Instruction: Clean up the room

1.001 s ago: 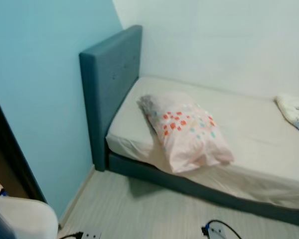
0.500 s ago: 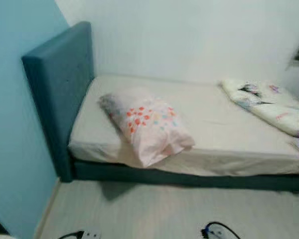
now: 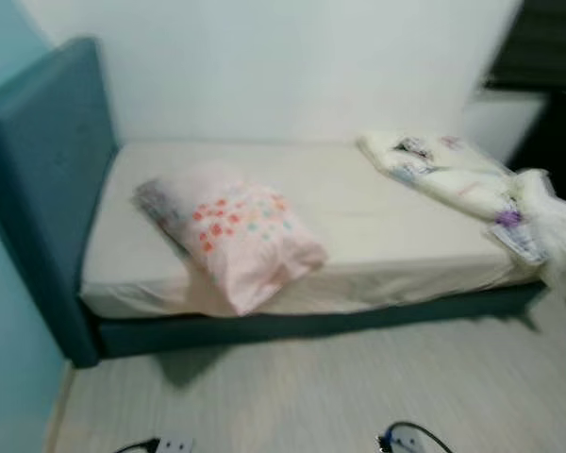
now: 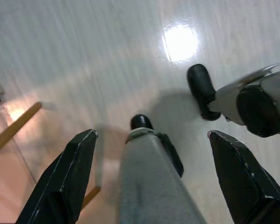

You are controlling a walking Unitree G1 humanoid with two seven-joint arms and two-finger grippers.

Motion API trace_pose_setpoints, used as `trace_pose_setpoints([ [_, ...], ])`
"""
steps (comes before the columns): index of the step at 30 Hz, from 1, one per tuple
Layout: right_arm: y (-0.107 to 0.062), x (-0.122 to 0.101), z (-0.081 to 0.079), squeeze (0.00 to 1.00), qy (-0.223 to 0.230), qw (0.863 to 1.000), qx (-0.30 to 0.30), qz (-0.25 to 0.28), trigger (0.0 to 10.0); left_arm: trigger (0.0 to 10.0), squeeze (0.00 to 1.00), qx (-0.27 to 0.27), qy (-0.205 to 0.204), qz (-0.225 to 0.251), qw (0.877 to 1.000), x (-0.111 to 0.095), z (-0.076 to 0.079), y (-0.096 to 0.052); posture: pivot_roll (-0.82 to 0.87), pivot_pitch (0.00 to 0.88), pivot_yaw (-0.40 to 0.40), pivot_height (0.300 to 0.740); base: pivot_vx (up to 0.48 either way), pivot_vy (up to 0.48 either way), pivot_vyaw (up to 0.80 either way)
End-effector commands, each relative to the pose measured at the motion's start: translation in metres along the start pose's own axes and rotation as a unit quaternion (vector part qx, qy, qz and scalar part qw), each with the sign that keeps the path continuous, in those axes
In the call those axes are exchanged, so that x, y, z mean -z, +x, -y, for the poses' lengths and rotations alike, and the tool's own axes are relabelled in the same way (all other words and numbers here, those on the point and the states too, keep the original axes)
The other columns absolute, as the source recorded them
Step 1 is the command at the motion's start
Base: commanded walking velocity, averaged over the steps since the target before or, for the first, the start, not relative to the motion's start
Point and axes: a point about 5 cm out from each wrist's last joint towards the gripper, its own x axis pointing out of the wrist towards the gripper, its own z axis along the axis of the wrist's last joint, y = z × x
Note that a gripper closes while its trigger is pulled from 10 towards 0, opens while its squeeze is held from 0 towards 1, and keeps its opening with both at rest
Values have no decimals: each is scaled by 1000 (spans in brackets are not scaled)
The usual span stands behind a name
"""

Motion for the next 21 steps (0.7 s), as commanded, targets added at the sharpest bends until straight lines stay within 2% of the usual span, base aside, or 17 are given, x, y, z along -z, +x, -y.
trace_pose_setpoints([
  [1,0,-5,2,0,1,1000,3,8,10000,10000,0,-1,-1,13,1000,-6,1,1,-54,0,-63,740,322,0,0],
  [21,1,-5,-5,0,-7,1000,-1,7,10000,10000,0,-2,-5,26,1000,-8,1,0,-51,0,-58,740,419,0,0],
])
